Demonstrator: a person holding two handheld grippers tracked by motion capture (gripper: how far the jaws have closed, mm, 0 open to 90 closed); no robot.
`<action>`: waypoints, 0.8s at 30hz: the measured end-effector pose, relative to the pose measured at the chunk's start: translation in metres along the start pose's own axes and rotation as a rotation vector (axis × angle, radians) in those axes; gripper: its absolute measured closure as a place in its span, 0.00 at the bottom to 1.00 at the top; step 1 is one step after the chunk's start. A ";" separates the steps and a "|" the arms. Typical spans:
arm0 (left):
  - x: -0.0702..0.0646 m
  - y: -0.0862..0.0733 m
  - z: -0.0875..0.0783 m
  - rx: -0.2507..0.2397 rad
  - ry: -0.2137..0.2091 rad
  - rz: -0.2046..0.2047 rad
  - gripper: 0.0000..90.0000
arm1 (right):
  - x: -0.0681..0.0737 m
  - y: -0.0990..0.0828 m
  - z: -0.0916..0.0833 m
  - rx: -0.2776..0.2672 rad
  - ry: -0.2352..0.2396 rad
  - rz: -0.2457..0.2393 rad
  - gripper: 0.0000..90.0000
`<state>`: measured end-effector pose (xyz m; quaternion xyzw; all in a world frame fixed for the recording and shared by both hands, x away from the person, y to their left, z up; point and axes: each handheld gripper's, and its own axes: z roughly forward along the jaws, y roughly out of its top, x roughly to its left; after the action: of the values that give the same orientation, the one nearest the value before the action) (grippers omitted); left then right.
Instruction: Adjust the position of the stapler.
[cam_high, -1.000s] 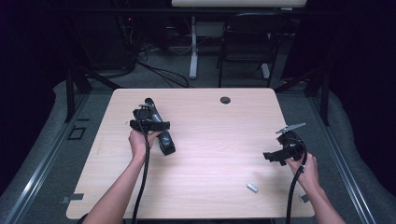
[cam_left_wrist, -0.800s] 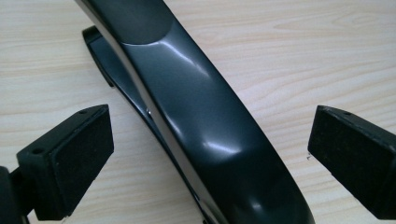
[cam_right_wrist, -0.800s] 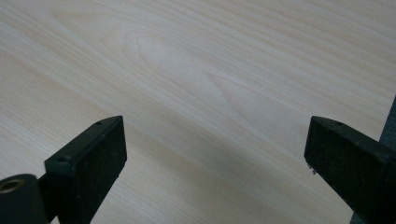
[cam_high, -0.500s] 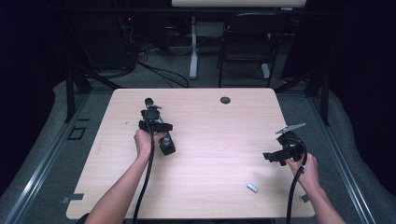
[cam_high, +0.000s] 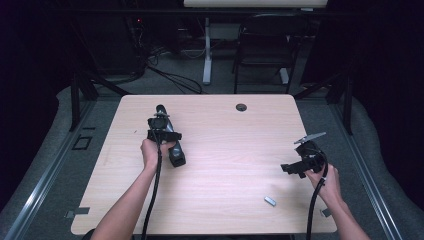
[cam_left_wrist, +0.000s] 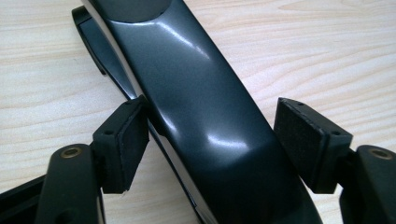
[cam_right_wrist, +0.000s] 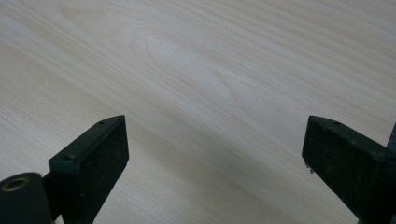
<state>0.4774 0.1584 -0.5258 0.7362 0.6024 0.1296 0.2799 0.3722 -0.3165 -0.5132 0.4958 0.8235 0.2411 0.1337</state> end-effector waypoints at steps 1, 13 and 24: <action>0.000 0.000 0.000 -0.003 0.000 -0.001 0.32 | 0.000 0.000 0.000 -0.001 0.001 0.000 0.08; 0.004 -0.005 -0.006 0.004 -0.034 0.017 0.42 | -0.001 -0.002 -0.001 0.008 0.011 0.001 0.08; 0.009 -0.009 -0.011 0.020 -0.100 0.057 0.48 | 0.001 -0.002 0.000 0.008 0.022 -0.006 0.08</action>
<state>0.4668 0.1711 -0.5233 0.7614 0.5674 0.0946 0.2988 0.3702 -0.3163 -0.5146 0.4912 0.8275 0.2425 0.1233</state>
